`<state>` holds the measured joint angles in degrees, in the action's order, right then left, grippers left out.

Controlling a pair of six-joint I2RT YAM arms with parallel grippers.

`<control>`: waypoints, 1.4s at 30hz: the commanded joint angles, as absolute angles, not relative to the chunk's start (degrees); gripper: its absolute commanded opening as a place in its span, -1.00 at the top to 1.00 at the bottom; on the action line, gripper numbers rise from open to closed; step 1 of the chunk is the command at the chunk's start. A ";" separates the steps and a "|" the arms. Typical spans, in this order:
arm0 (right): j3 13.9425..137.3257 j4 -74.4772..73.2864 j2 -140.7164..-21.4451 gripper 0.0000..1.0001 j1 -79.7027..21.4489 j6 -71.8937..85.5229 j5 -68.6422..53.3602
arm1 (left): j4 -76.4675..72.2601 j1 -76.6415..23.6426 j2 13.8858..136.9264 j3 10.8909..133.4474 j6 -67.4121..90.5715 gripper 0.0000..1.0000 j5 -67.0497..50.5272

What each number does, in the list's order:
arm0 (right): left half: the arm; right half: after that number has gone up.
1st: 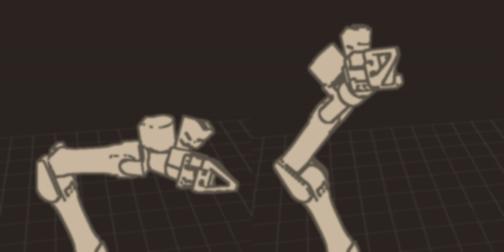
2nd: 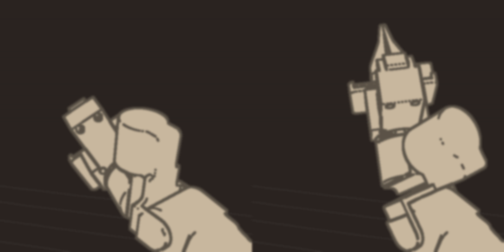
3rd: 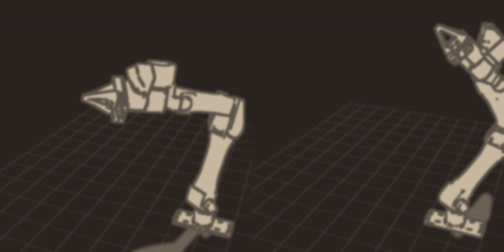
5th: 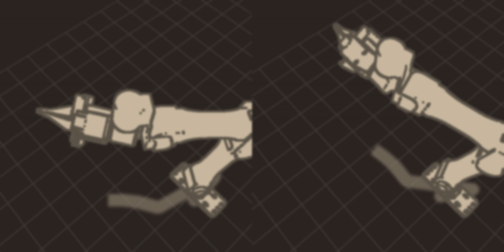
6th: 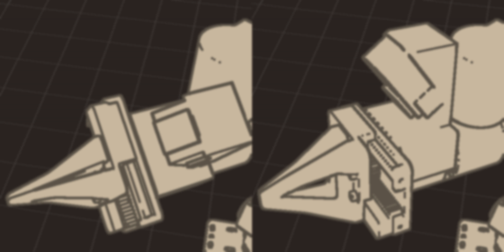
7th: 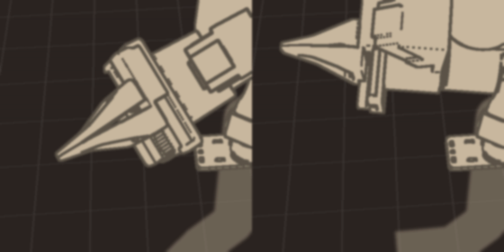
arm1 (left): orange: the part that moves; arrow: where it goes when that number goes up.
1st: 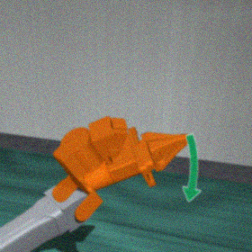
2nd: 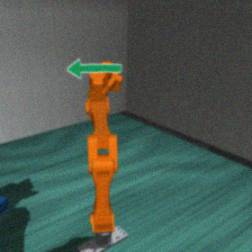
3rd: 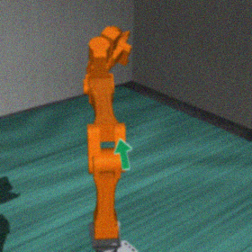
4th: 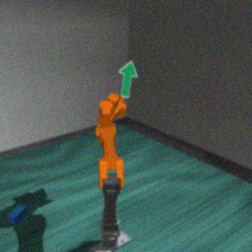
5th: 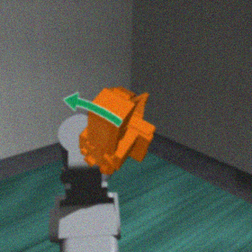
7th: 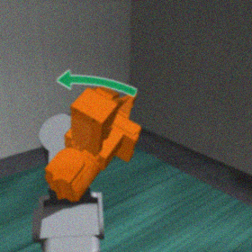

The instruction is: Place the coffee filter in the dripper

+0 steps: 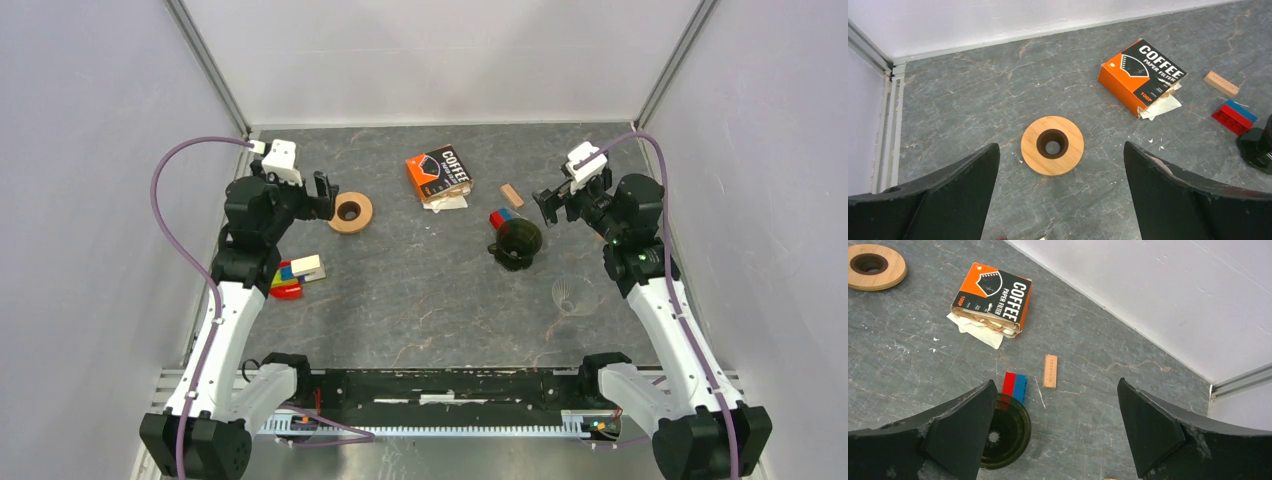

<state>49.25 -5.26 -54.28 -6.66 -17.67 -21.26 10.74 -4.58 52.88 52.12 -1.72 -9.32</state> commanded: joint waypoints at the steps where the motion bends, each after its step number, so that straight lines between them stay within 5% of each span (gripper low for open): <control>1: 49.39 -4.12 -54.18 -0.96 -6.89 -18.37 -23.69 | 10.20 -4.49 53.25 53.21 -4.46 -0.99 -13.26; 16: 45.48 -2.24 -55.32 -0.96 -6.99 -19.29 -24.86 | 10.78 -5.20 57.29 54.87 -0.88 -0.99 -16.85; 26: 36.20 1.12 -55.06 -0.96 -6.96 -24.03 -29.60 | 10.14 -16.93 83.93 66.34 3.81 -0.93 -13.06; 34: 37.19 0.17 -55.88 -0.96 -6.89 -25.24 -29.77 | 8.09 -19.01 107.81 82.81 20.42 -0.46 -17.00; 42: 37.01 -2.07 -56.51 -0.96 -6.47 -26.23 -30.44 | 7.54 -21.79 116.30 89.35 24.17 -0.50 -12.13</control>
<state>35.90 -2.26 -56.03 -6.74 -25.04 -28.84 9.72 -20.75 114.67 85.10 18.35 -13.54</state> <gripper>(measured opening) 0.979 0.747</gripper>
